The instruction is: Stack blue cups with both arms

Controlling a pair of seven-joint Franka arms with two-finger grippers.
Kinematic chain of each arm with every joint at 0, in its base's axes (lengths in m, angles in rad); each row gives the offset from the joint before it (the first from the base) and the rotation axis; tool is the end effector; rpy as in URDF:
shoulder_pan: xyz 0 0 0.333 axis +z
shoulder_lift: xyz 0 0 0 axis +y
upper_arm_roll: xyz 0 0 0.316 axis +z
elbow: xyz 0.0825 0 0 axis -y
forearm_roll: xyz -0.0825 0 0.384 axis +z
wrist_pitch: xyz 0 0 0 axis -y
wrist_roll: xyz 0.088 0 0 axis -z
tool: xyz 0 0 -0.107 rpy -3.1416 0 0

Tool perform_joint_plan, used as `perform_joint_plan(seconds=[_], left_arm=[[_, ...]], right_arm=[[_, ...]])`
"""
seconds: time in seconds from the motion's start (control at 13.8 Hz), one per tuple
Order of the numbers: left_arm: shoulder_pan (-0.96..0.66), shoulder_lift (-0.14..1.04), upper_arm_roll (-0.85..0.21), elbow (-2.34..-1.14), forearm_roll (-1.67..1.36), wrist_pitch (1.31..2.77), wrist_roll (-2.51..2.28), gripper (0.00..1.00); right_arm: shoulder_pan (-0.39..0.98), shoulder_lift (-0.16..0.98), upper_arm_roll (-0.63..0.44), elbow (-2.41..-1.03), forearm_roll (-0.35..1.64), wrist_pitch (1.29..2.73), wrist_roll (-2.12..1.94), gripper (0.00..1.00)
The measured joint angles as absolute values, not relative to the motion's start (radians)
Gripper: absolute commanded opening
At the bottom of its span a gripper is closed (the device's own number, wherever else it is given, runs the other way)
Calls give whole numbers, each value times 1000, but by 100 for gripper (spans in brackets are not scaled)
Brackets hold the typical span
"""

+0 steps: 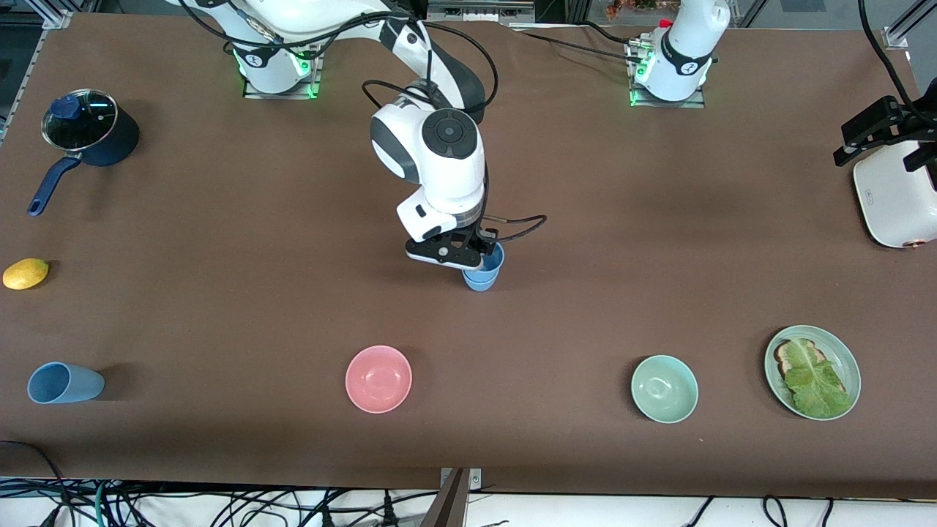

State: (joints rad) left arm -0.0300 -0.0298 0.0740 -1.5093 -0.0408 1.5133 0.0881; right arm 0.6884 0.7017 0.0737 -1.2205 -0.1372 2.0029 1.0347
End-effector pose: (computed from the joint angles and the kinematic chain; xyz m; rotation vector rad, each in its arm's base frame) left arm 0.5392 0.0199 0.6646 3.0996 -0.0731 0.0566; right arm 0.5599 0.5027 0.3679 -3.0996 0.3731 -0.1781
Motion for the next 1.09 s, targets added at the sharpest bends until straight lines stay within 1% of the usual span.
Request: perform_joint_plan(seconds=[0.22,0.44,0.65,0.87,1.02,1.09], left_arm=[[-31,-30,74,-1509,-41,1513,88,100],[-32,-29,74,-1509,-41,1513,90,100],[-33,-27,72,-1509,-41,1513,91,100],[-33,-27,71,-1509,-41,1513,92,100],[-34,-27,70,-1508,-41,1513,92,100],[-34,-27,70,-1508,-41,1513,92,100]], right_arm=[[624,636,75,-1213,-126,1903,950,100],[512,531,86,-1233,-91,1774,763,100],[356,383,123,-1320,-84,1661,559,100],[203,229,134,-1416,-80,1566,339,100],[122,159,132,-1445,-77,1520,207,100],[104,137,121,-1452,-76,1500,169,100]])
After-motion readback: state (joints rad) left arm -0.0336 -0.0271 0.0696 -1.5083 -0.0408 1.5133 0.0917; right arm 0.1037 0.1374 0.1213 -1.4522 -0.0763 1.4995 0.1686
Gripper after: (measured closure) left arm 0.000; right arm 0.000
